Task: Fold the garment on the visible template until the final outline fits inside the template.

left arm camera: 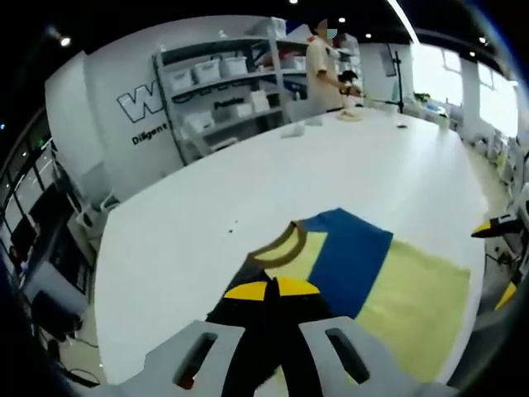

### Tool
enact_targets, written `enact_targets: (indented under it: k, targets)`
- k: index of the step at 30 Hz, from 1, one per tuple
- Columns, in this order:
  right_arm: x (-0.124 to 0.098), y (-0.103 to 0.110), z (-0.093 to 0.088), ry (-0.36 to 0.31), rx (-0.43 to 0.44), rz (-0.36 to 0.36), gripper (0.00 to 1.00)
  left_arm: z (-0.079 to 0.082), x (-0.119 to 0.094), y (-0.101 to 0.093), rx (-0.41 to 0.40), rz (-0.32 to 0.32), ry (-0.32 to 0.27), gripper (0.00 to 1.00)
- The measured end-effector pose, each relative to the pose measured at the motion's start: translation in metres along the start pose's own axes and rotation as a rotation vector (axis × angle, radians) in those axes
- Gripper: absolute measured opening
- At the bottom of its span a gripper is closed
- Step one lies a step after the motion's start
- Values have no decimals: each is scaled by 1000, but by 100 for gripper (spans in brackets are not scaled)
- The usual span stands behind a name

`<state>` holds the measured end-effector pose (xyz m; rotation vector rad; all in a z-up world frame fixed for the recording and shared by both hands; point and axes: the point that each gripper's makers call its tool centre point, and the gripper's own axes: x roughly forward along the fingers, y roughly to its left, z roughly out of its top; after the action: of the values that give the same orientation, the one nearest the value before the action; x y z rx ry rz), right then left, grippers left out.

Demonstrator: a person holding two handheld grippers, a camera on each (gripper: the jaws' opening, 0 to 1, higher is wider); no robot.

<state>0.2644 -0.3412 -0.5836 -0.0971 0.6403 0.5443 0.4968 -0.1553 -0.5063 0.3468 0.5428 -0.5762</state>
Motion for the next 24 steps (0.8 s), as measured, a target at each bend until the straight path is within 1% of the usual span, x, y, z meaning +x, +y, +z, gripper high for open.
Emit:
enact_targets:
  k: [4, 8, 10, 12, 15, 19, 24]
  targets:
    - [0, 0, 0, 1, 1, -1, 95, 15, 11, -24, 14, -48, -18, 0]
    - [0, -4, -4, 18, -8, -17, 94, 24, 22, -39, 39, -62, -21, 0]
    - [2, -6, -8, 31, -14, -26, 94, 30, 27, -48, 38, -78, -25, 0]
    - [3, -6, -12, 41, 1, -22, 94, 37, 32, -58, 45, -99, -42, 0]
    - [2, -6, -13, 44, 4, -25, 94, 46, 39, -70, 55, -121, -50, 0]
    - [0, -8, -15, 44, 11, -36, 94, 52, 44, -81, 72, -135, -49, 0]
    - [-2, -10, -18, 47, 17, -45, 93, 61, 50, -100, 110, -165, -62, 0]
